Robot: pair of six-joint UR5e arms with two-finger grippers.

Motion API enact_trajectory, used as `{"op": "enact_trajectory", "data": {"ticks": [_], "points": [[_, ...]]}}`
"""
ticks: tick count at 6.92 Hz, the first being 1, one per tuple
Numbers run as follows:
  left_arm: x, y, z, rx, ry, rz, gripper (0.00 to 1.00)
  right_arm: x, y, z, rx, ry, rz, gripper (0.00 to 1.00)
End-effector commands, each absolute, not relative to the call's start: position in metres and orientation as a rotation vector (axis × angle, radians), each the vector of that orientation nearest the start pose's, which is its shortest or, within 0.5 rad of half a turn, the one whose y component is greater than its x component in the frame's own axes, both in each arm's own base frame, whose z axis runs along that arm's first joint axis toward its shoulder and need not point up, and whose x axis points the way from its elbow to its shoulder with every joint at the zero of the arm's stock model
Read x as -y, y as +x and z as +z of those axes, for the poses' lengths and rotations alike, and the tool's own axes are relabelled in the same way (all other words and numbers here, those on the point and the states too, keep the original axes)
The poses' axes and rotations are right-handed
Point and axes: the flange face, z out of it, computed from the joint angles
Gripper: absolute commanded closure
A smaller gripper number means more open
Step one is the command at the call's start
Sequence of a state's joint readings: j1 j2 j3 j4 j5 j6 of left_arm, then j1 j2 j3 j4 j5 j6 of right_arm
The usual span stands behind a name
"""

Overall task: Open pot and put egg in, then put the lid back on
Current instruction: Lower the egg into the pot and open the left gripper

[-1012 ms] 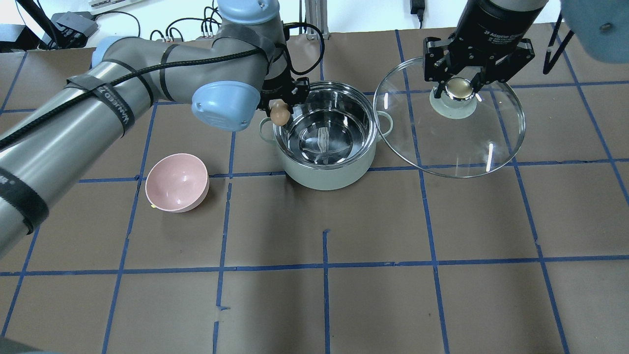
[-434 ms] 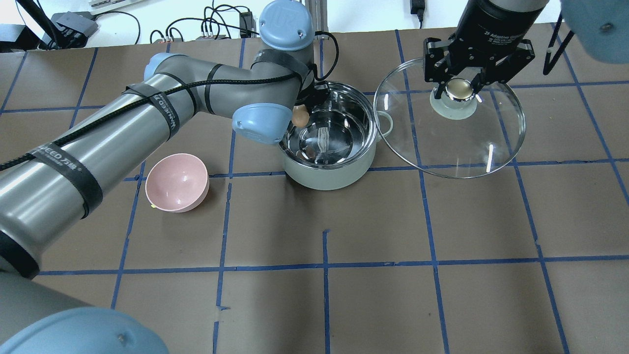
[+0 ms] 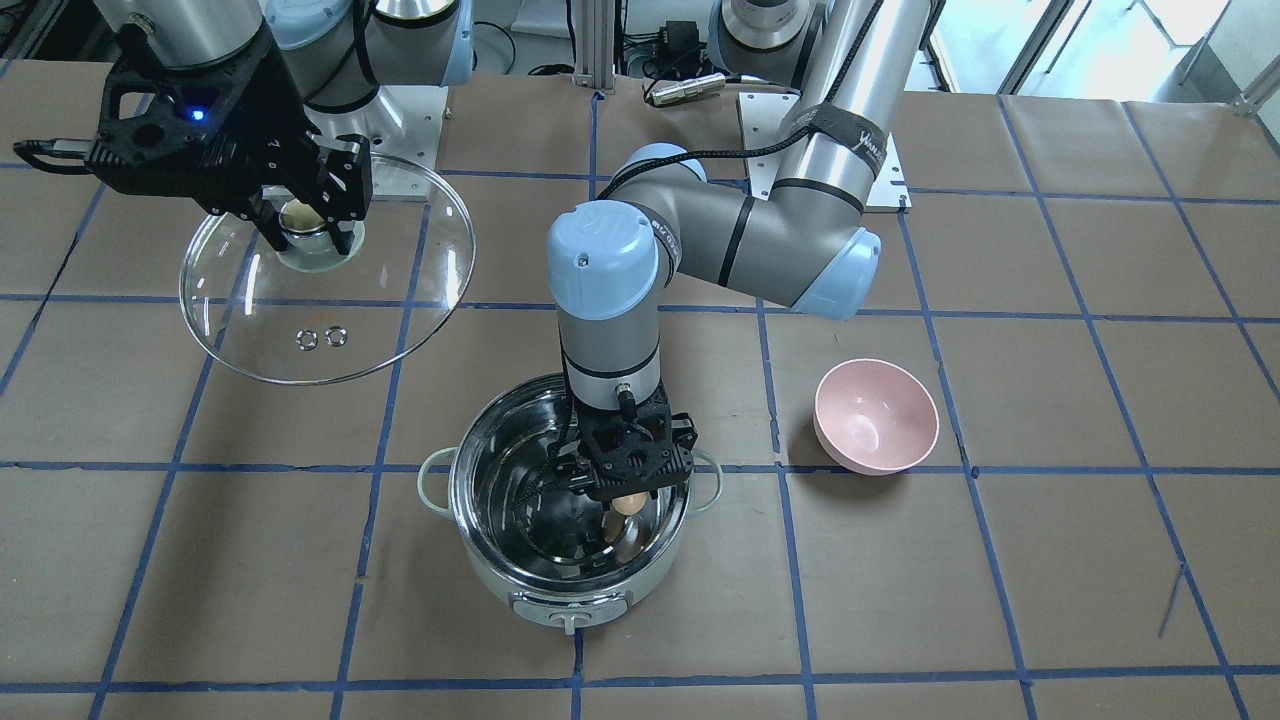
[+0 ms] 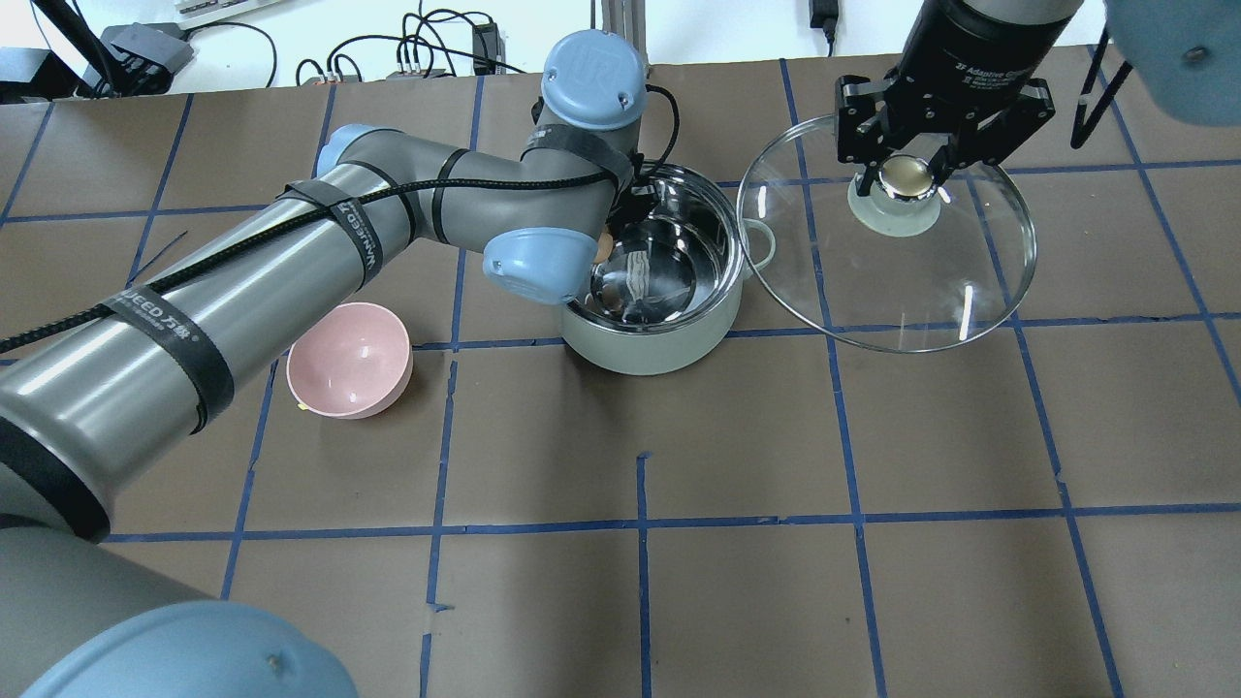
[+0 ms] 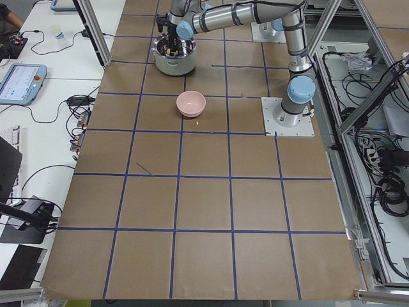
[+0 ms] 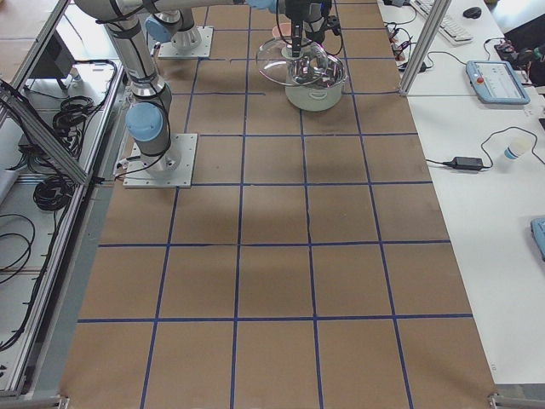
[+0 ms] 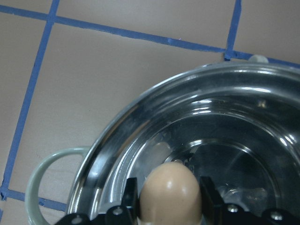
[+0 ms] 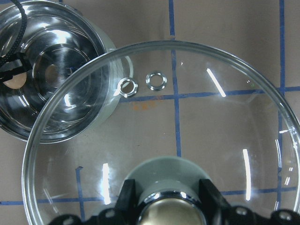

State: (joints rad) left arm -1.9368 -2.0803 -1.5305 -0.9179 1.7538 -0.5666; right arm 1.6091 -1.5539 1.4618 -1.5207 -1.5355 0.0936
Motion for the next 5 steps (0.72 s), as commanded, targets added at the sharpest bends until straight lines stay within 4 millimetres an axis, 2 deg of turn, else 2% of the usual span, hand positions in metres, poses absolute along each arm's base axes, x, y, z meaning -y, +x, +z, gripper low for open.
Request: {"op": "enact_trajectory", "data": {"ticks": [1,3,4,5], "points": [[0.5841,-0.3483,0.2669,-3.012,-0.318,-0.35,0.82,0.4958,0.1552,0.5273,-3.102,0.085,-0.056,0.97],[0.5863,-0.3492,0.2653,-3.015,-0.32,-0.367,0.79,0.496,0.1552,0.5274,-3.102,0.085,-0.058,0.97],[0.5868,-0.3495,0.266,-3.021,-0.304,-0.387,0.63,0.4956,0.1559,0.5272,-3.102,0.082,-0.056,0.97],[0.5871,-0.3492,0.2663,-3.017,-0.265,-0.39,0.39,0.4956,0.1559,0.5272,-3.102,0.082,-0.056,0.96]]}}
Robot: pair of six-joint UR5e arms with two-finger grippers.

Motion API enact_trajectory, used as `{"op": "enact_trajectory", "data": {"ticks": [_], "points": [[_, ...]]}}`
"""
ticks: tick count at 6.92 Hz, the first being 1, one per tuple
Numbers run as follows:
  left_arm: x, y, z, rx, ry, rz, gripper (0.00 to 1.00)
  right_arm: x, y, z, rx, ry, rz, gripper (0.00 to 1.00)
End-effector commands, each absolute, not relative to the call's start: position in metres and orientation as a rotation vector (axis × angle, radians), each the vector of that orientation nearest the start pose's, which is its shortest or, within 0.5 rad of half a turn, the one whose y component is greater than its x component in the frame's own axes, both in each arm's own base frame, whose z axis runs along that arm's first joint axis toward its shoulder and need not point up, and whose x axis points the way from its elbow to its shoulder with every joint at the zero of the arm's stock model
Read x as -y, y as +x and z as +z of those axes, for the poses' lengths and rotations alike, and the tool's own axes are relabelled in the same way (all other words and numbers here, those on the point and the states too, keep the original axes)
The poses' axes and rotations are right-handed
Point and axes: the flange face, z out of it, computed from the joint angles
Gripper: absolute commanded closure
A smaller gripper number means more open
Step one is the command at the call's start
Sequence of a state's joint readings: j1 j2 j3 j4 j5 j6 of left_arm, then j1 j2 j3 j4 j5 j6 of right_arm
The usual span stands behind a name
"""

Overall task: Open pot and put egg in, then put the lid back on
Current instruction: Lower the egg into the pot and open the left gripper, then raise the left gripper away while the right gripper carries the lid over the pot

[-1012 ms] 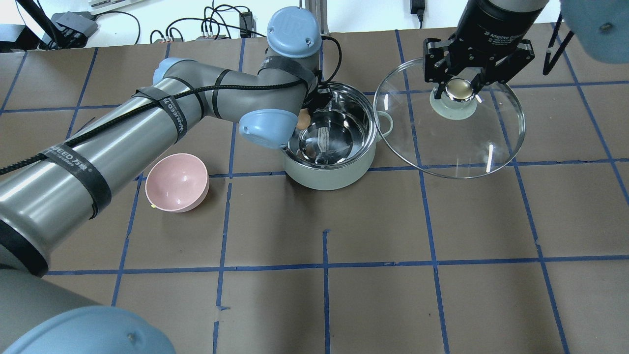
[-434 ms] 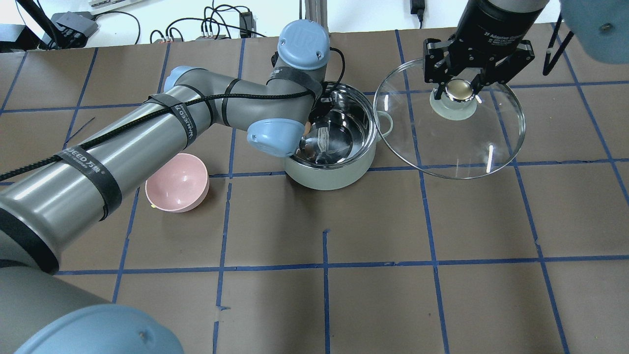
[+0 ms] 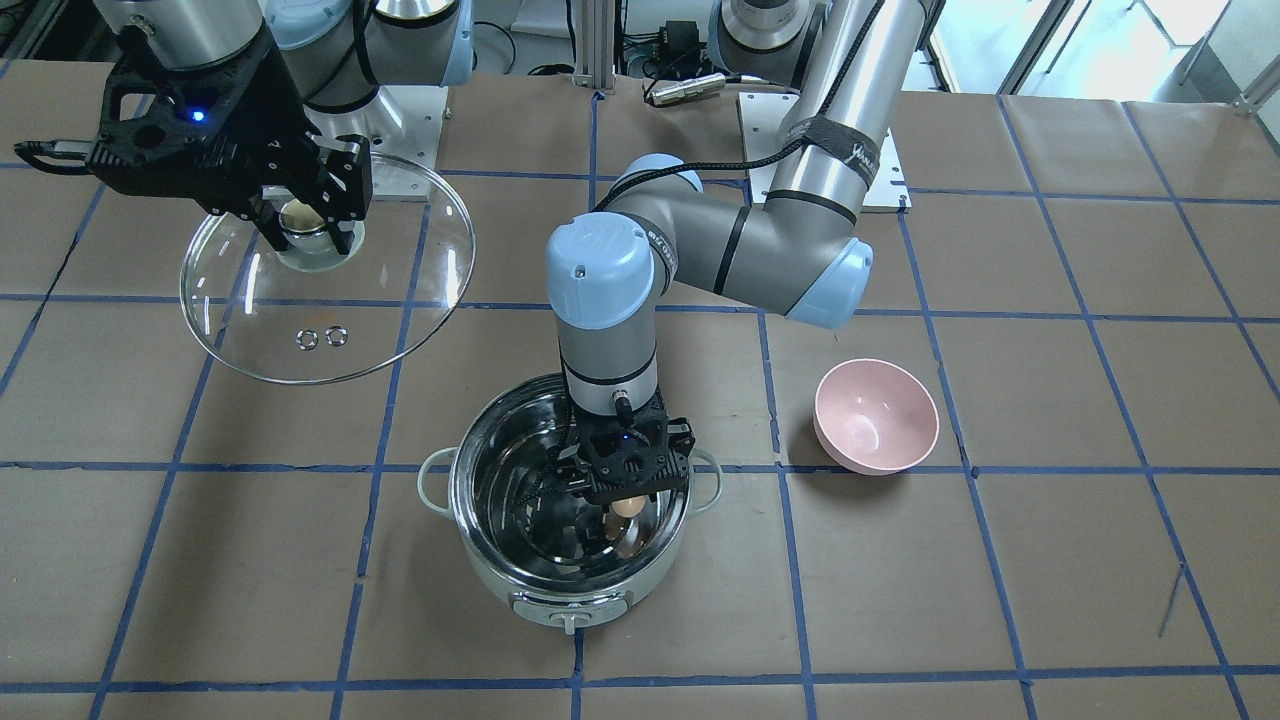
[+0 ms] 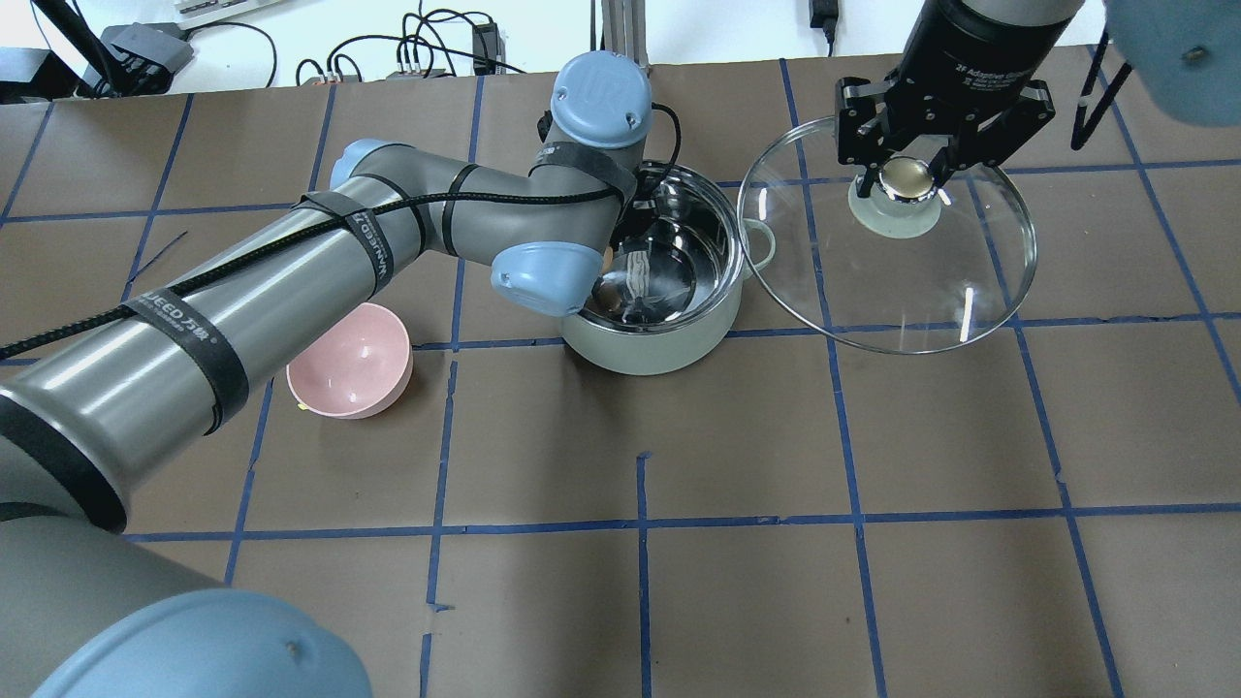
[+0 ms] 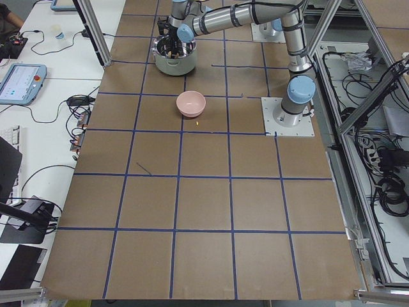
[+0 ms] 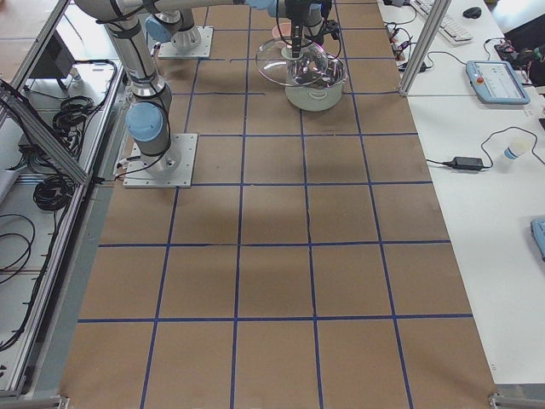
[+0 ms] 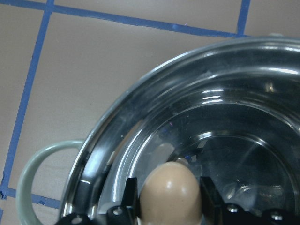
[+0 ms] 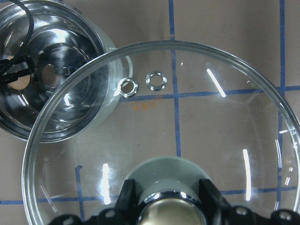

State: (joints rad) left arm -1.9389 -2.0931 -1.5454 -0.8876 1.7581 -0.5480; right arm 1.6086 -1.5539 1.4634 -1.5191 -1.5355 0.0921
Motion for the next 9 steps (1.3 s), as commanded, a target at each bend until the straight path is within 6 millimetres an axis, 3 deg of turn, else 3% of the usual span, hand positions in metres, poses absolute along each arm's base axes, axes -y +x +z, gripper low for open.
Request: {"op": "enact_trajectory", "data": {"ticks": [1,2,4,6,7,8,9], "points": [[0.587,-0.349,0.271,-3.019,-0.259,-0.4,0.23,0.495,0.157,0.527,-3.102,0.08,-0.056,0.96],[0.586,-0.349,0.285,-3.024,-0.256,-0.43,0.15,0.496,0.157,0.527,-3.102,0.08,-0.065,0.96],[0.584,-0.339,0.325,-3.028,-0.185,-0.506,0.1,0.505,0.159,0.536,-3.098,0.093,-0.102,0.96],[0.592,-0.277,0.357,-3.045,-0.257,-0.433,0.06,0.53,0.166,0.534,-3.098,0.079,-0.09,0.96],[0.585,-0.247,0.385,-3.057,-0.256,-0.359,0.05,0.542,0.169,0.519,-3.1,0.075,-0.053,0.96],[0.576,-0.211,0.412,-3.048,-0.253,-0.28,0.03,0.558,0.191,0.501,-3.09,0.06,-0.077,0.96],[0.56,-0.171,0.439,-3.072,-0.237,-0.175,0.03,0.581,0.236,0.466,-3.049,0.072,-0.119,0.96]]}}
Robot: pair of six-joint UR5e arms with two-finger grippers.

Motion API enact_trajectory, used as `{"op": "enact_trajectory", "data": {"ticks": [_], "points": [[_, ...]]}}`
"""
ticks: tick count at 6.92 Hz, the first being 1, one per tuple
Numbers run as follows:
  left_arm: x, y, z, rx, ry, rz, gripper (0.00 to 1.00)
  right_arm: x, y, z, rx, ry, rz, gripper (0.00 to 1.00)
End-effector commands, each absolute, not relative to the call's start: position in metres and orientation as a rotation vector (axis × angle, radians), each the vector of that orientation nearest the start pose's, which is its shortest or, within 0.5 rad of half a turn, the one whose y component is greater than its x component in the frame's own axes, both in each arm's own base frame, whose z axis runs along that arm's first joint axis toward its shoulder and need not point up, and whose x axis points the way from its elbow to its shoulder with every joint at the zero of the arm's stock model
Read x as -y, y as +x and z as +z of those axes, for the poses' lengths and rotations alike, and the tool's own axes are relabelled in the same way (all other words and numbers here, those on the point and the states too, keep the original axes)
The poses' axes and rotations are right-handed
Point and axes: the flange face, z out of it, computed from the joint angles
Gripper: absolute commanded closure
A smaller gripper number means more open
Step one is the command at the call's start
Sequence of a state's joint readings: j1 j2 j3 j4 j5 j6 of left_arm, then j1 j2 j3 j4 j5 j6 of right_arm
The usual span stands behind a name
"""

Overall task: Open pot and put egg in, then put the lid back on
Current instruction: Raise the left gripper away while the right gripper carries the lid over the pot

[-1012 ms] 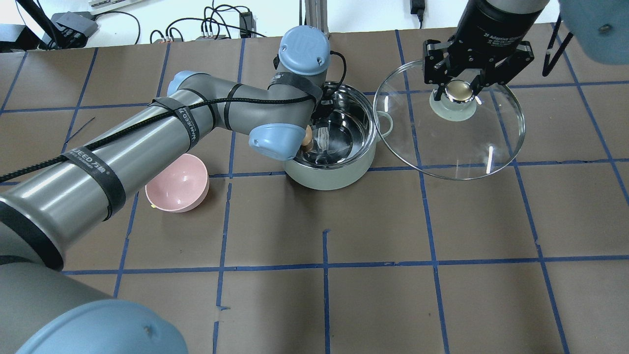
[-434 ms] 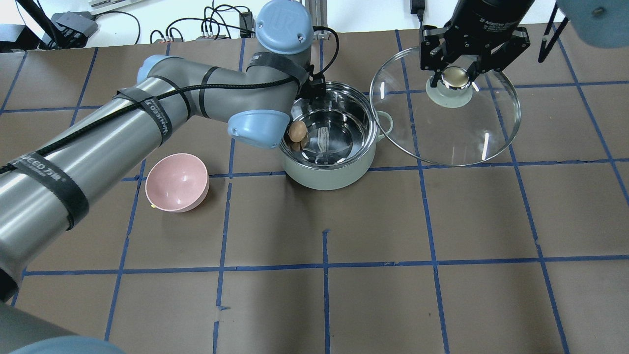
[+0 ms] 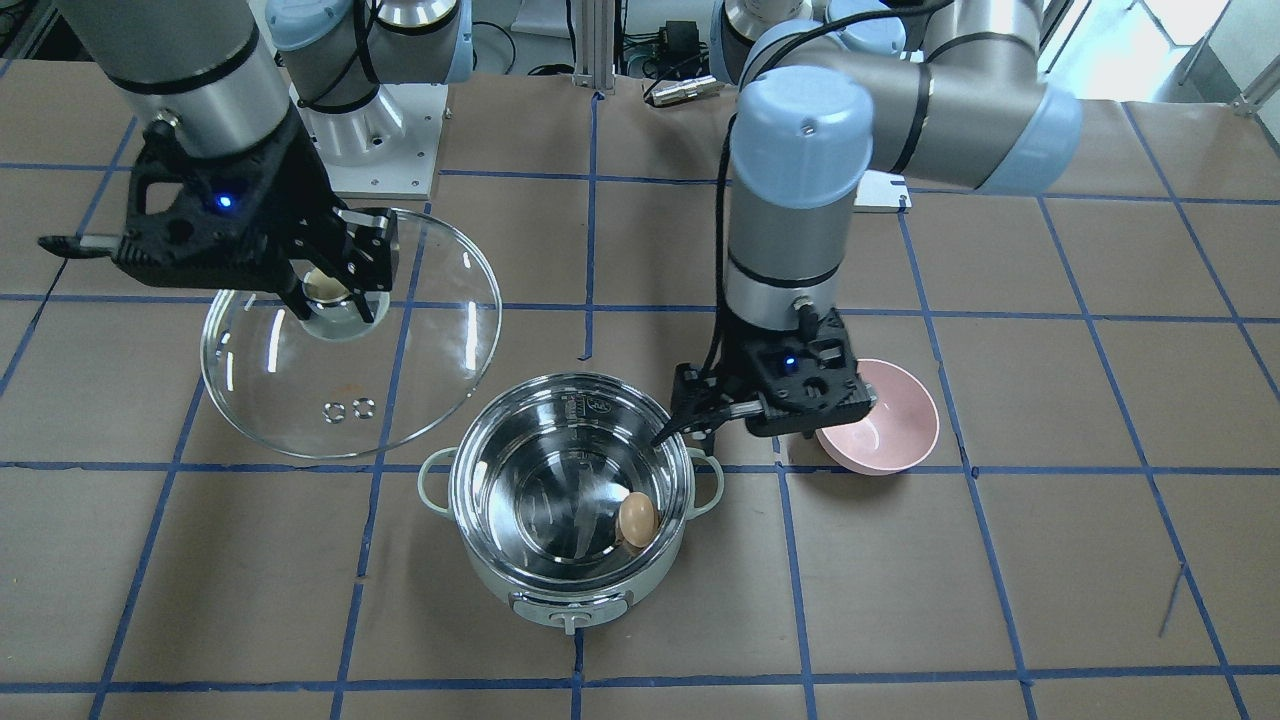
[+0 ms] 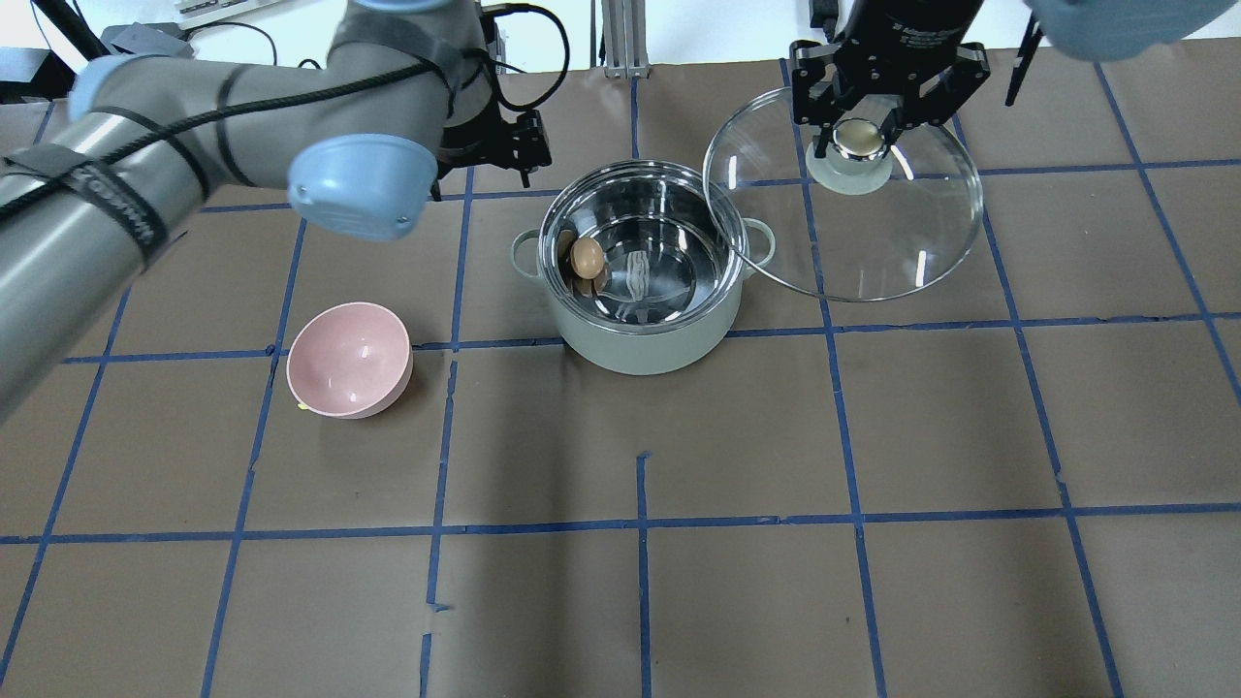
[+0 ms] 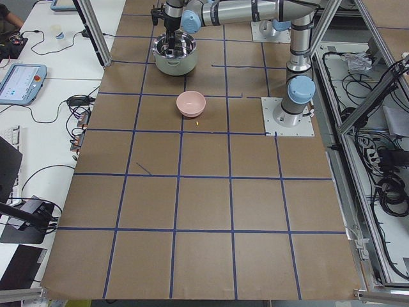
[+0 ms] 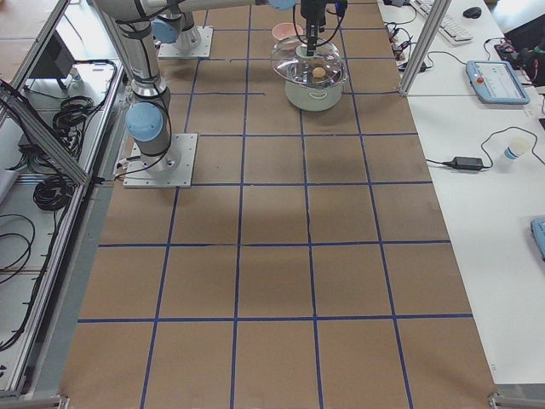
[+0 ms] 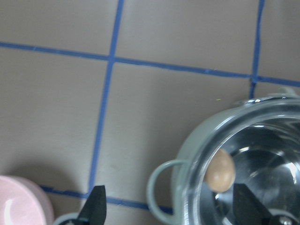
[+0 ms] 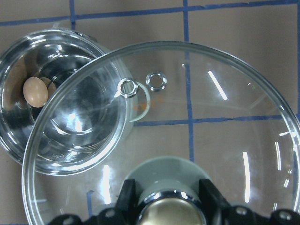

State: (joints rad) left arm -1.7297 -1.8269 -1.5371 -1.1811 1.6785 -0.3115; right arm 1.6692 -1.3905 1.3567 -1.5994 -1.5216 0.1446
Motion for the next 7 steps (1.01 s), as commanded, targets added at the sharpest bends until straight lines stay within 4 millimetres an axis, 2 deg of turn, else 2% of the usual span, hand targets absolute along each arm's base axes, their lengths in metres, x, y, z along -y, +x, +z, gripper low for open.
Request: {"op": "enact_trajectory", "data": {"ticks": [1,2,3,4,5,7], "points": [[0.537,-0.14,0.463,-3.066,-0.215,-0.086,0.03,0.59,0.272,0.444,-3.046,0.123,-0.121,0.96],[0.514,-0.118,0.486,-3.072,-0.194,-0.029,0.02,0.599,0.294,0.424,-3.048,0.183,-0.084,0.95],[0.497,-0.111,0.503,-3.117,-0.23,0.001,0.01,0.606,0.319,0.406,-3.052,0.214,-0.097,0.95],[0.49,-0.106,0.516,-3.132,-0.25,-0.017,0.0,0.602,0.342,0.394,-3.092,0.178,-0.102,0.95],[0.487,-0.109,0.509,-3.129,-0.238,0.004,0.0,0.6,0.354,0.385,-3.105,0.179,-0.097,0.95],[0.487,-0.112,0.51,-3.143,-0.15,0.003,0.0,0.607,0.358,0.374,-3.099,0.193,-0.117,0.95]]}}
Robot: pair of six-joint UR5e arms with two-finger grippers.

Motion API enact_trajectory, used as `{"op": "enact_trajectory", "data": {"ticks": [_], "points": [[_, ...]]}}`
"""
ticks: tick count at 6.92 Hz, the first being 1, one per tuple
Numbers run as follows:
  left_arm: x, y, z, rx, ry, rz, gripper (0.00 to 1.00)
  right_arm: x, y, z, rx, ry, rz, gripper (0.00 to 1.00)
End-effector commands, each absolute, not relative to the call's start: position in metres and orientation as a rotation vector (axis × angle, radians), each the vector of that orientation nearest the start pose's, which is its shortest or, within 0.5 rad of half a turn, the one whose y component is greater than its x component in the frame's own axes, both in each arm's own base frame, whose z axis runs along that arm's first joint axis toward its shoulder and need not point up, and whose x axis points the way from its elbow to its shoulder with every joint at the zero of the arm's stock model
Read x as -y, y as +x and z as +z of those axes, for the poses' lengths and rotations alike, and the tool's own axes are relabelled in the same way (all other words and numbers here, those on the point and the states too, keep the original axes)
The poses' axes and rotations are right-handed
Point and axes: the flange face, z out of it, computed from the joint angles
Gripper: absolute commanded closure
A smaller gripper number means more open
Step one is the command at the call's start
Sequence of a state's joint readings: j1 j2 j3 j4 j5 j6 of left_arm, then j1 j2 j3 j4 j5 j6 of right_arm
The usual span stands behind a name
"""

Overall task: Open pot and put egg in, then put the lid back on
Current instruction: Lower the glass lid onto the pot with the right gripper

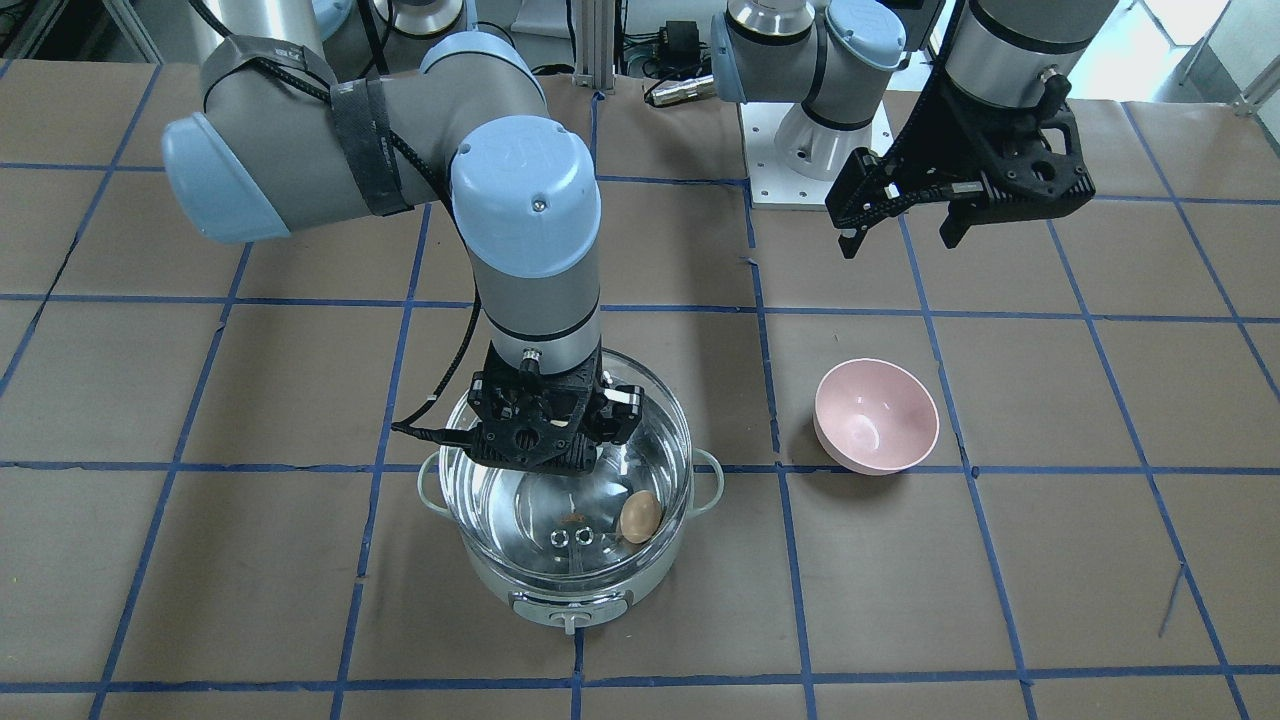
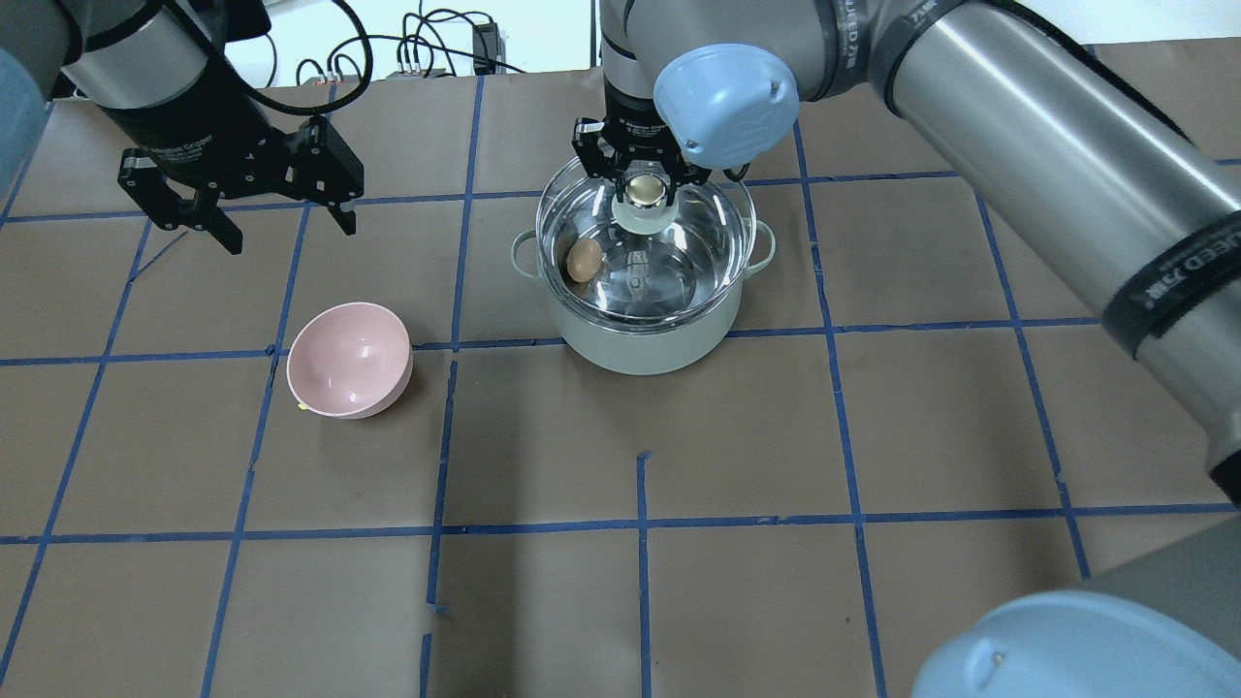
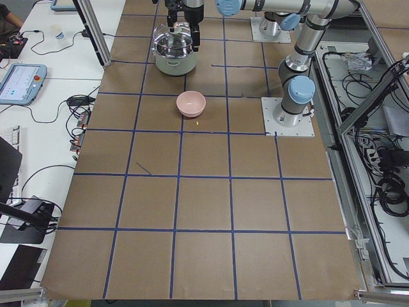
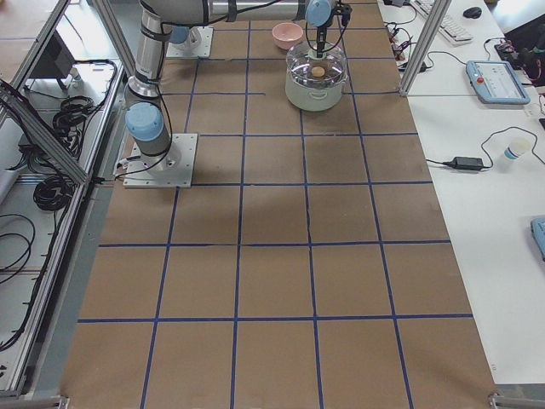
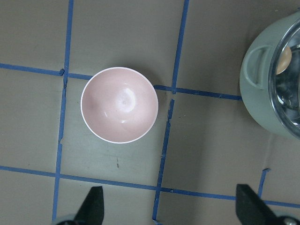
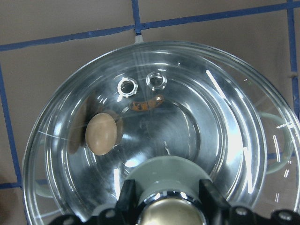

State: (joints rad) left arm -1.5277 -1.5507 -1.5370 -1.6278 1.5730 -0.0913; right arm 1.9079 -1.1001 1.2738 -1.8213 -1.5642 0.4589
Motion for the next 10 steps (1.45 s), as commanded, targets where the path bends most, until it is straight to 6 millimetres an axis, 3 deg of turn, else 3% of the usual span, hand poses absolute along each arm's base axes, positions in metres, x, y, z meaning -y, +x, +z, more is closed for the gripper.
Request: {"op": "enact_trajectory", "data": {"ticks": [1,4,10], "points": [[0.488,-0.11,0.511,-3.147,-0.145,-0.002,0.0,0.607,0.358,0.372,-3.102,0.193,-0.114,0.95],[0.489,-0.107,0.52,-3.117,-0.084,-0.028,0.0,0.61,0.356,0.365,-3.125,0.203,-0.123,0.95],[0.488,-0.111,0.514,-3.146,-0.089,-0.022,0.0,0.611,0.366,0.351,-3.135,0.234,-0.144,0.95]]}}
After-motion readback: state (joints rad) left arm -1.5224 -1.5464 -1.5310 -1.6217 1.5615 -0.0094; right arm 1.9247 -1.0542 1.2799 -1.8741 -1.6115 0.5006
